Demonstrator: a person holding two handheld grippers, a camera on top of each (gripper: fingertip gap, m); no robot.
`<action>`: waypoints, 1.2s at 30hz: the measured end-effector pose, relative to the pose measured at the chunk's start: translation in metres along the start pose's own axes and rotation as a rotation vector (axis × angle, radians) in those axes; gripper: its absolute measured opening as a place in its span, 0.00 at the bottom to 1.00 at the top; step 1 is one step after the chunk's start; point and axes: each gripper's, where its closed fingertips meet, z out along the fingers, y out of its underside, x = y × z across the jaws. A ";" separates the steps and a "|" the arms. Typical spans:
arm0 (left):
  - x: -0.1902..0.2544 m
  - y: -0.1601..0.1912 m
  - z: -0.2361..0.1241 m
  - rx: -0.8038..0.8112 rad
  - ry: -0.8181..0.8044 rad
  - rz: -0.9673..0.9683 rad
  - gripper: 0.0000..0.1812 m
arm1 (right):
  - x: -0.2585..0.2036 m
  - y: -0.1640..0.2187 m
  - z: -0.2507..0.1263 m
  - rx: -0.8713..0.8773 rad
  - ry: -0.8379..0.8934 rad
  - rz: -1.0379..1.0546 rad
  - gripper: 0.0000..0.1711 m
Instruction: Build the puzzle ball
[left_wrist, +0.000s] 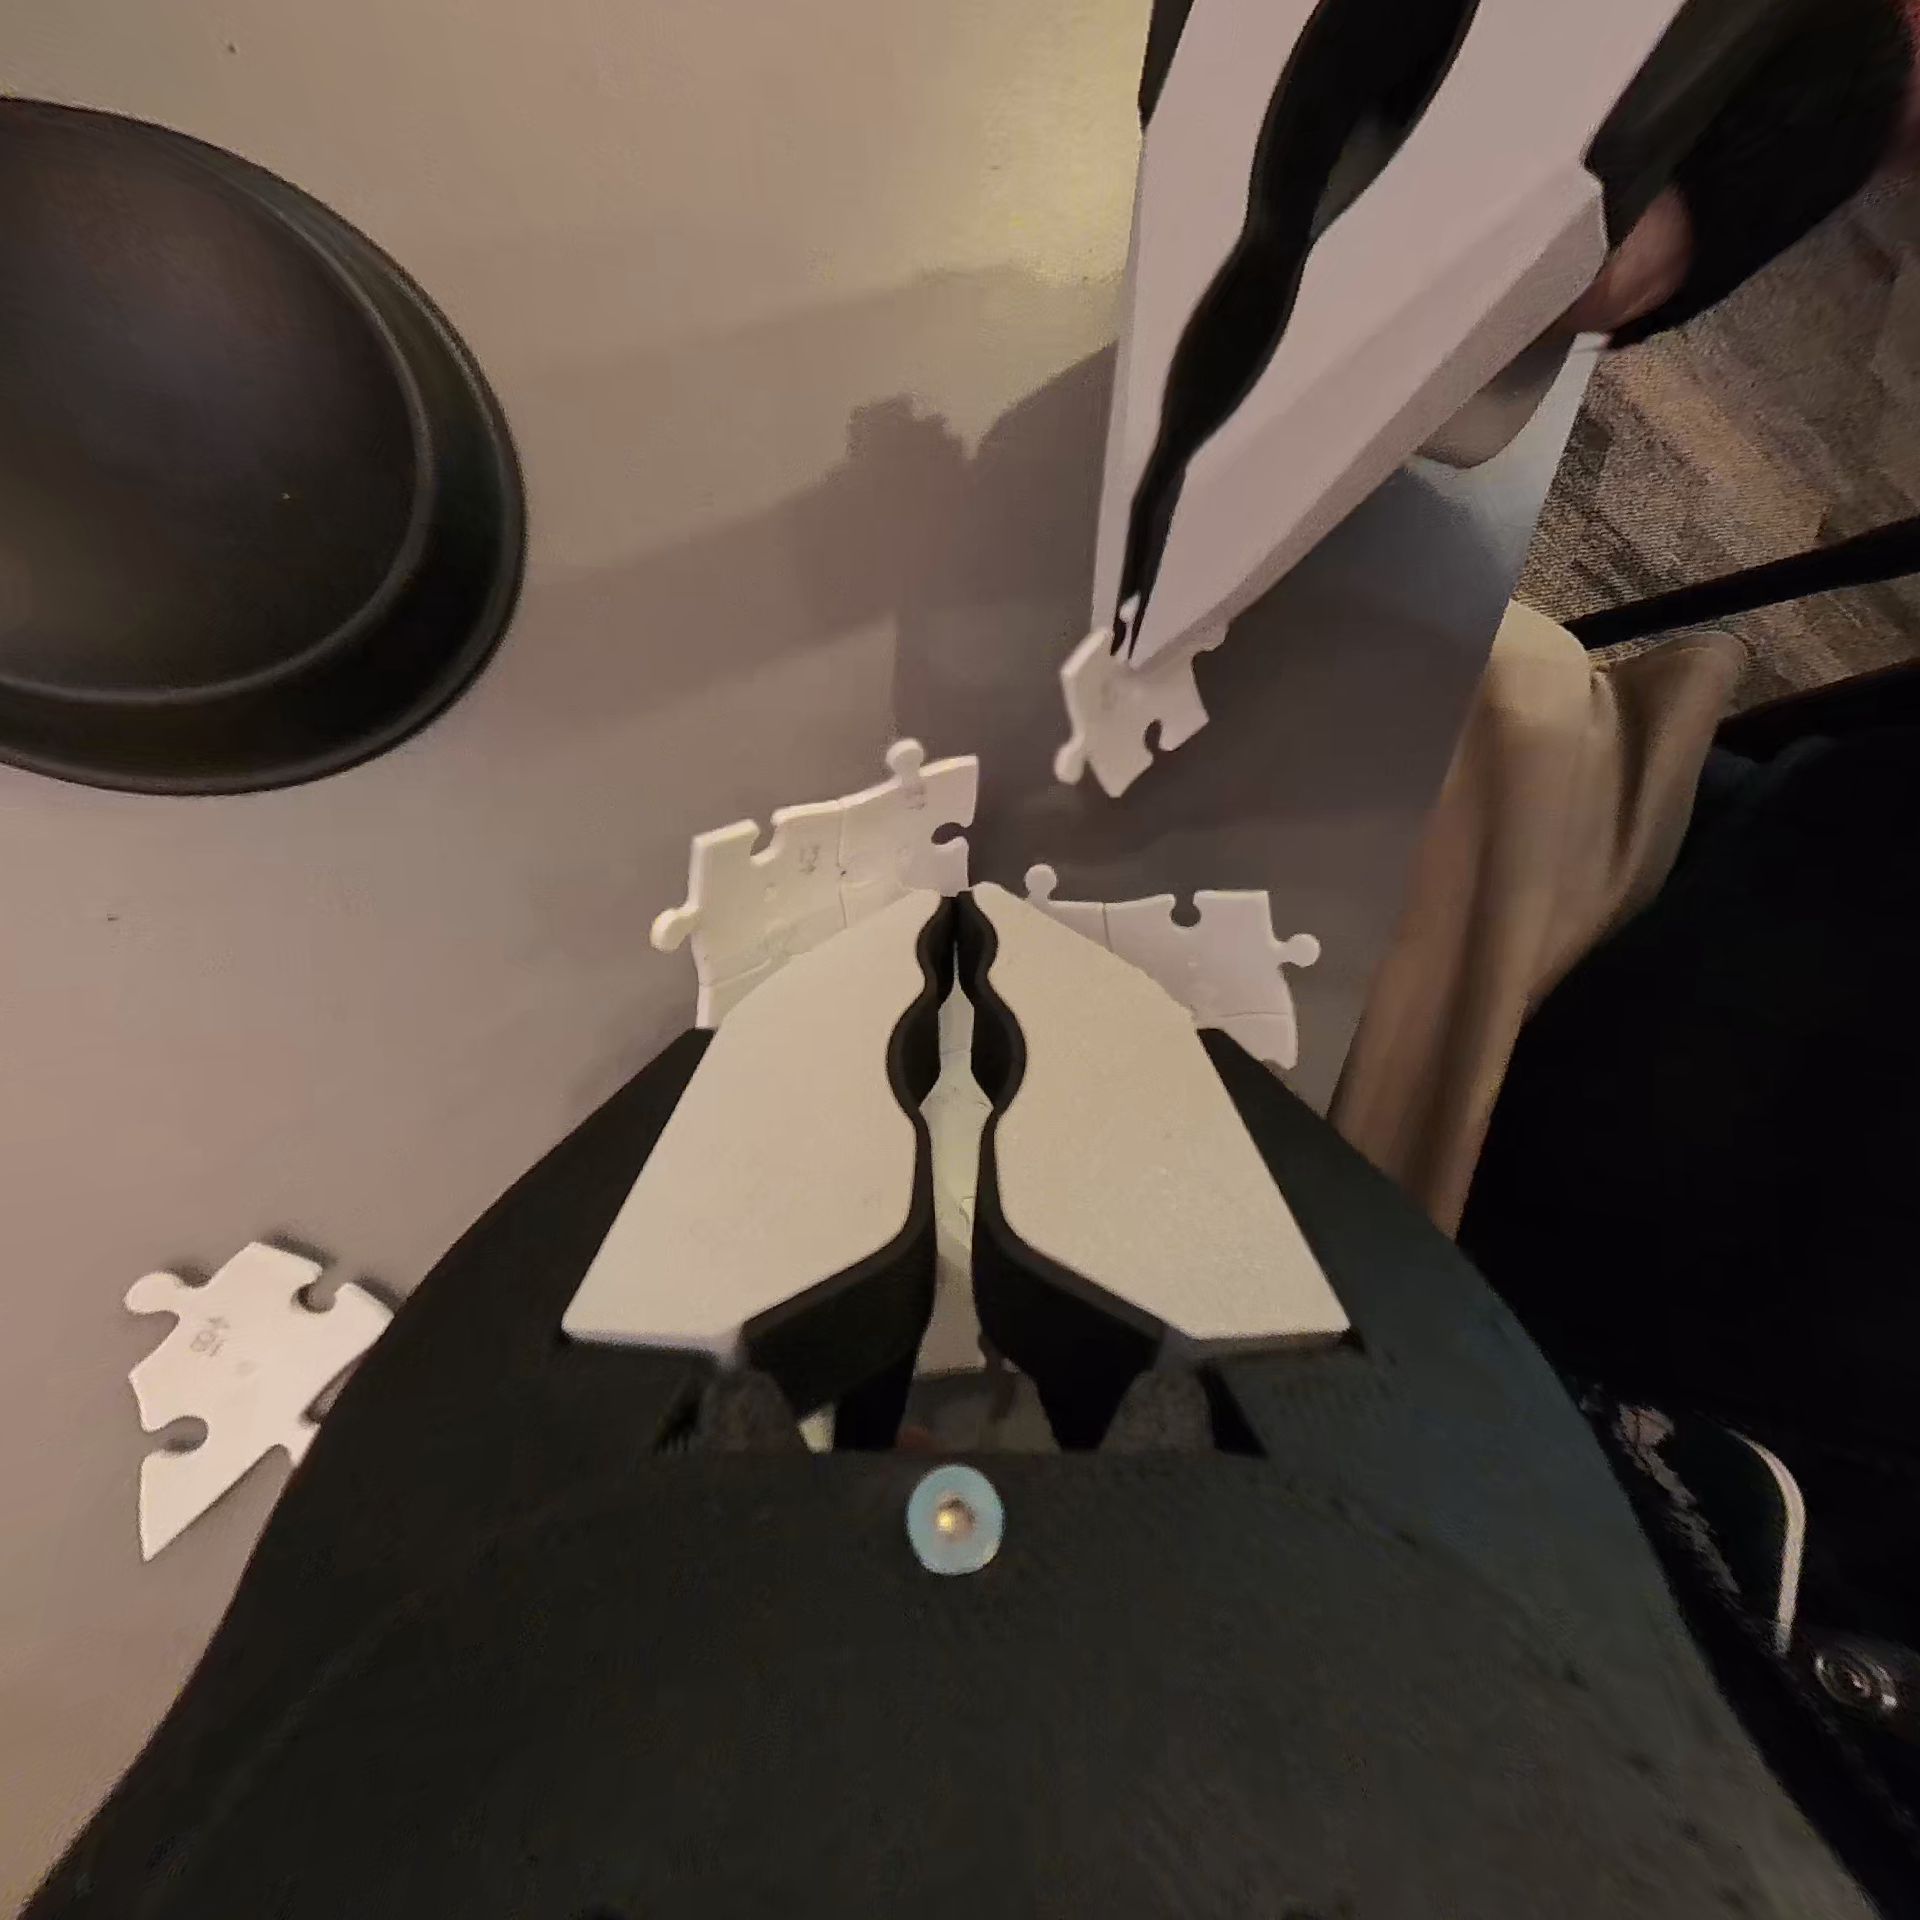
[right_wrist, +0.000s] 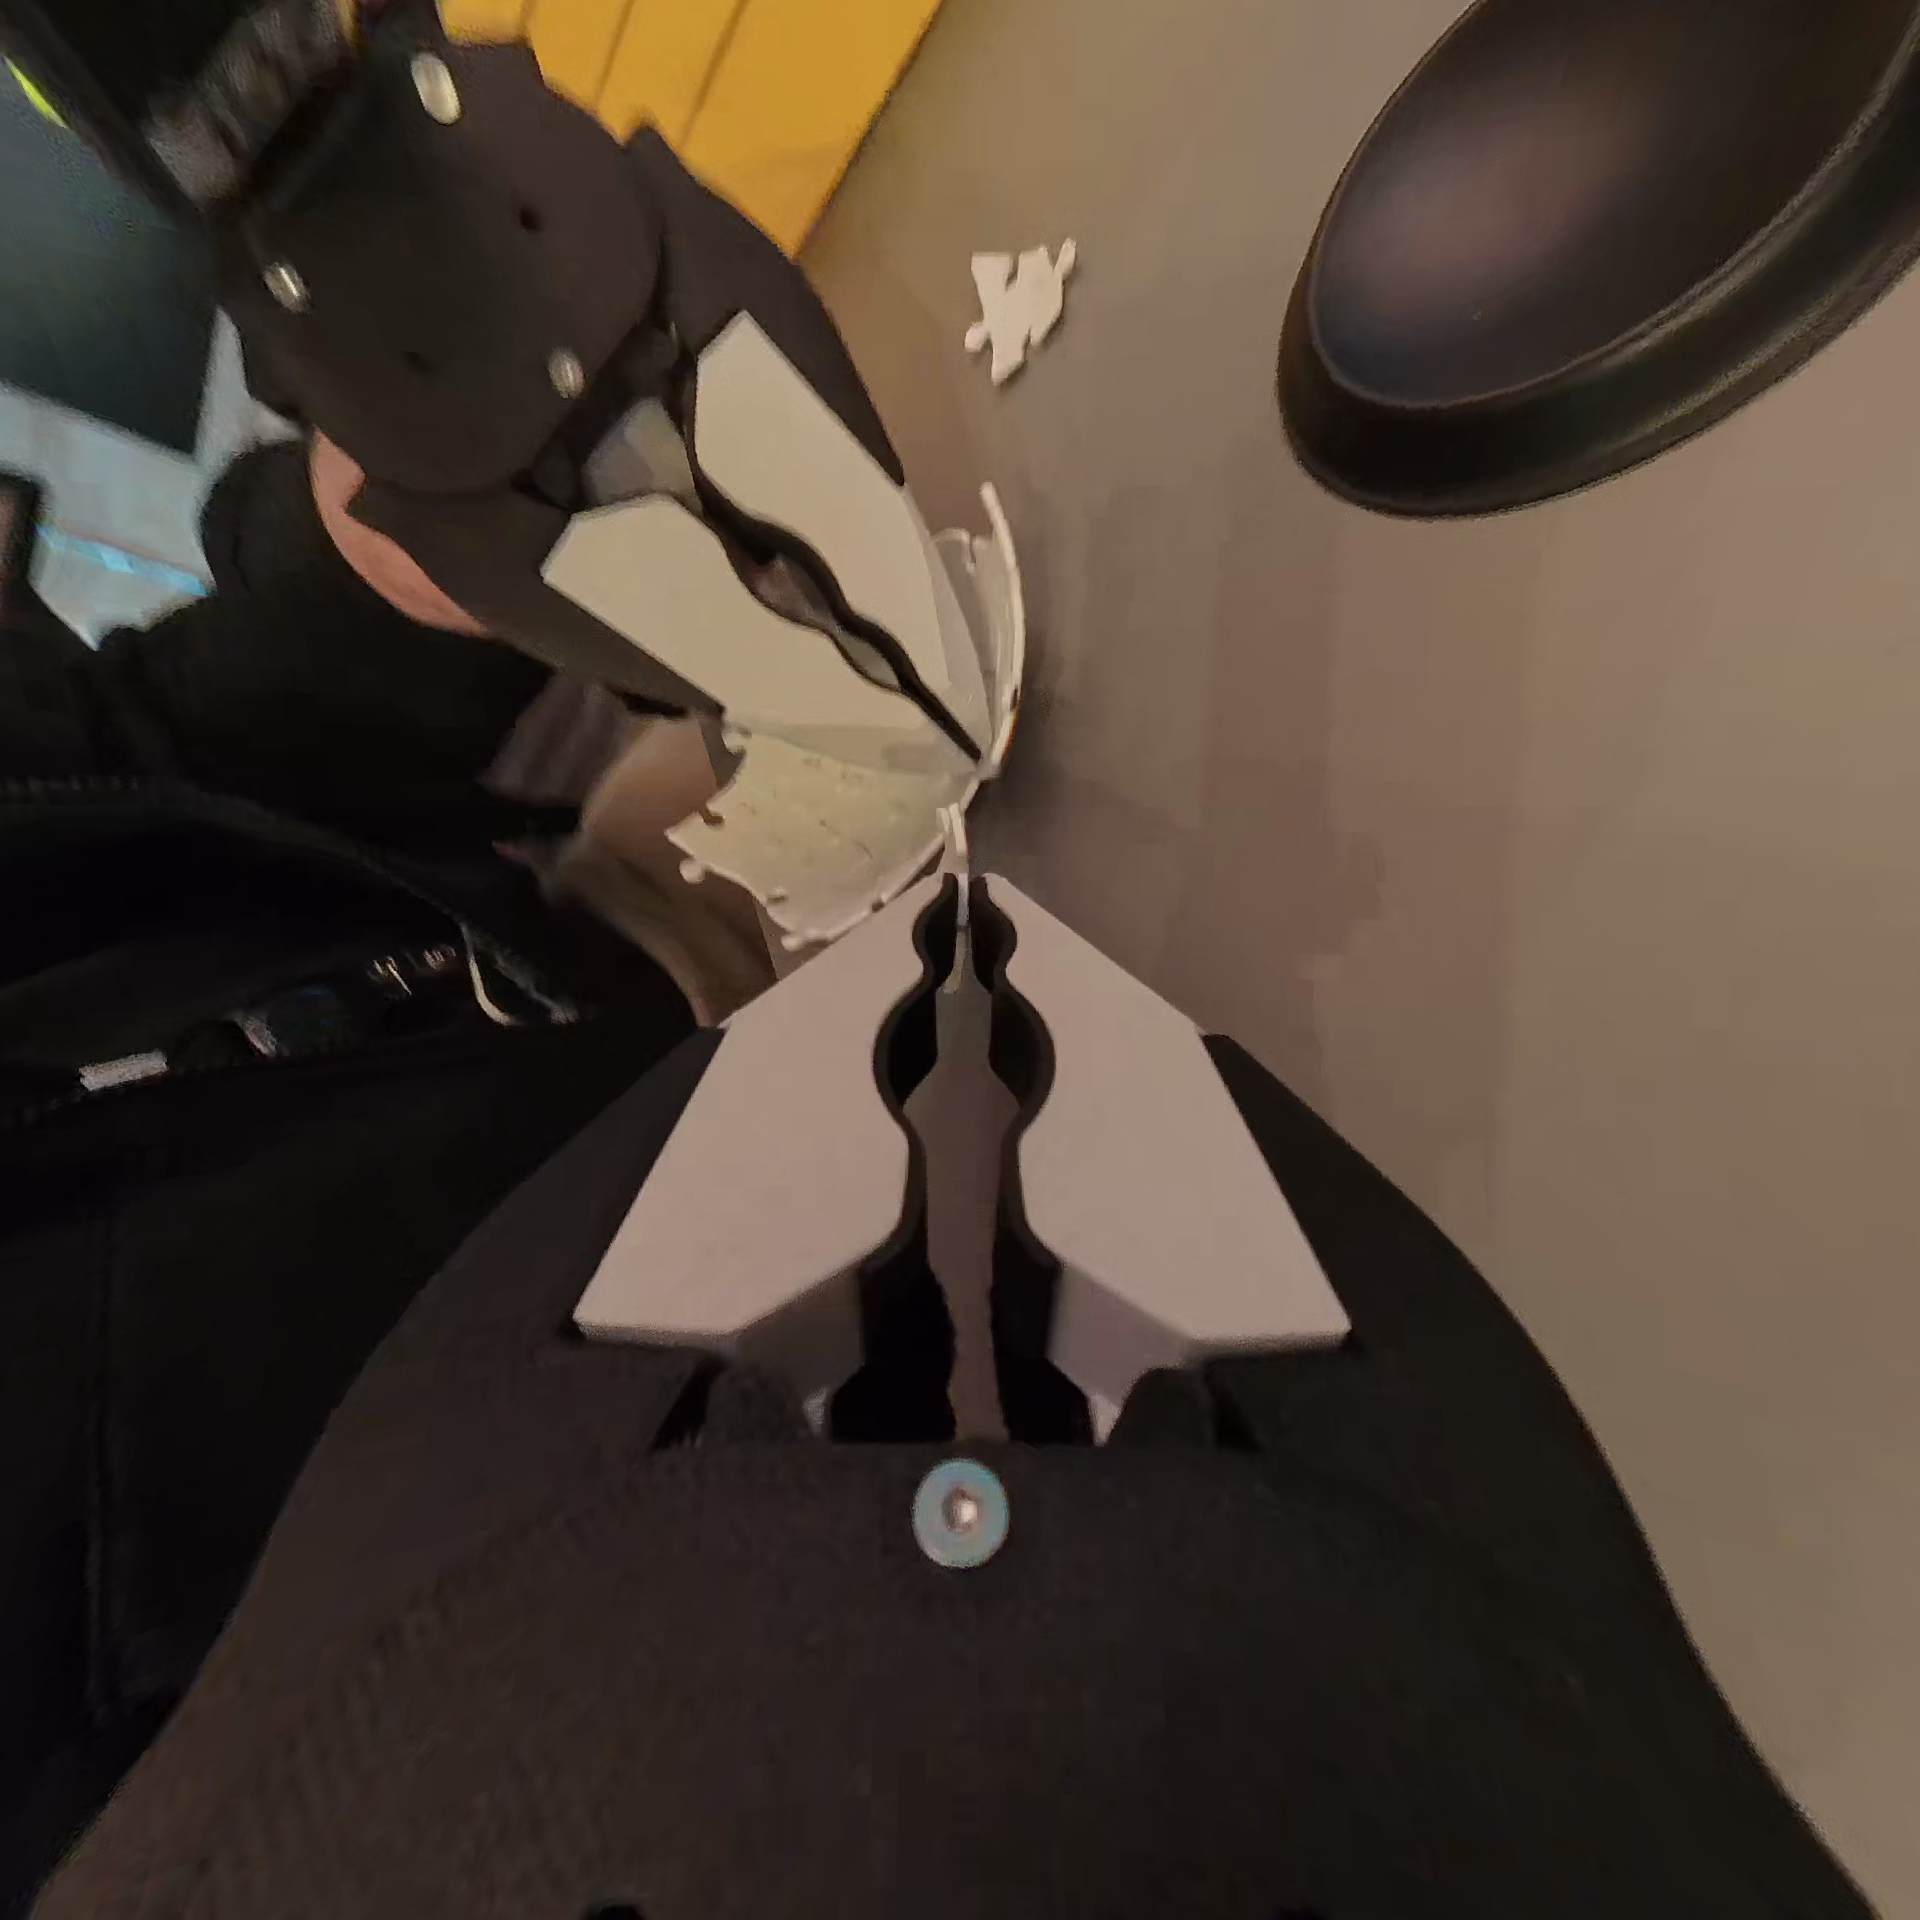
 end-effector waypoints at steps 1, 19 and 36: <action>-0.001 -0.001 0.000 -0.002 -0.008 0.005 0.00 | 0.002 0.005 0.001 -0.061 0.010 -0.033 0.00; 0.000 0.007 -0.006 -0.082 -0.054 0.089 0.00 | 0.025 -0.006 0.000 -0.487 0.180 -0.431 0.16; -0.012 0.013 -0.006 -0.136 -0.113 0.156 0.00 | 0.029 0.004 0.024 -0.393 0.270 -0.613 0.04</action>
